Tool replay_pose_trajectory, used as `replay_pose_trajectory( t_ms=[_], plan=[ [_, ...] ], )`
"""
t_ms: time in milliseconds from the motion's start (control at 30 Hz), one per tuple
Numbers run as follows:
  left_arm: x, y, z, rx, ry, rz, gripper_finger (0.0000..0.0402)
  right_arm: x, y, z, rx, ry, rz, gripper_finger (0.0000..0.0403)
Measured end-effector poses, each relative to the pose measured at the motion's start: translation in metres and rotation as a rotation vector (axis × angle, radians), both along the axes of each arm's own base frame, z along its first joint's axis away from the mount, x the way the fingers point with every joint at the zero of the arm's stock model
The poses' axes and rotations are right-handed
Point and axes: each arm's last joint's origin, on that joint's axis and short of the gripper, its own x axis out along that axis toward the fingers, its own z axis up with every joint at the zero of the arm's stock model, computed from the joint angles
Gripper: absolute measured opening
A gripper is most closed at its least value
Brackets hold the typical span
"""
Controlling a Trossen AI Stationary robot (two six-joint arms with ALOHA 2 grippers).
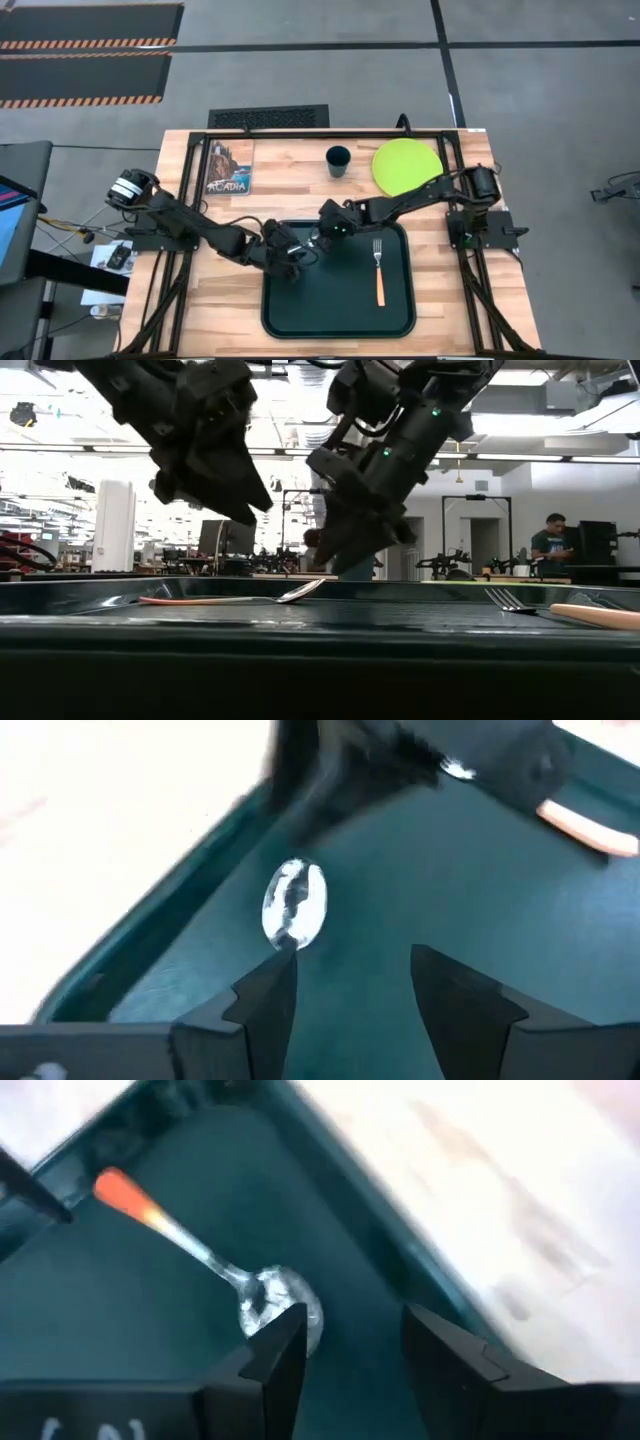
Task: Pick and place plate/cup/fork/spoon on tray
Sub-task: Put the orange spoon on the black serving tray to the right of the orange fork
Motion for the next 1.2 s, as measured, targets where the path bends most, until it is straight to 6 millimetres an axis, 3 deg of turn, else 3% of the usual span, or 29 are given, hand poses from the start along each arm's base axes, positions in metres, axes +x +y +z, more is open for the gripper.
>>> replay_pose_trajectory(
  t_ms=[200, 667, 1200],
  plan=[
    [-0.012, -0.01, 0.003, 0.06, -0.02, 0.072, 0.0184, 0.003, 0.008, -0.009, 0.038, -0.001, 0.017, 0.0207],
    [-0.014, -0.013, 0.002, 0.049, -0.03, 0.102, 0.0184, 0.01, 0.012, -0.018, 0.064, -0.033, -0.015, 0.0205],
    [-0.014, -0.012, 0.002, 0.063, -0.035, 0.113, 0.0184, 0.01, 0.009, -0.019, 0.062, -0.04, -0.022, 0.0092]
  ],
)
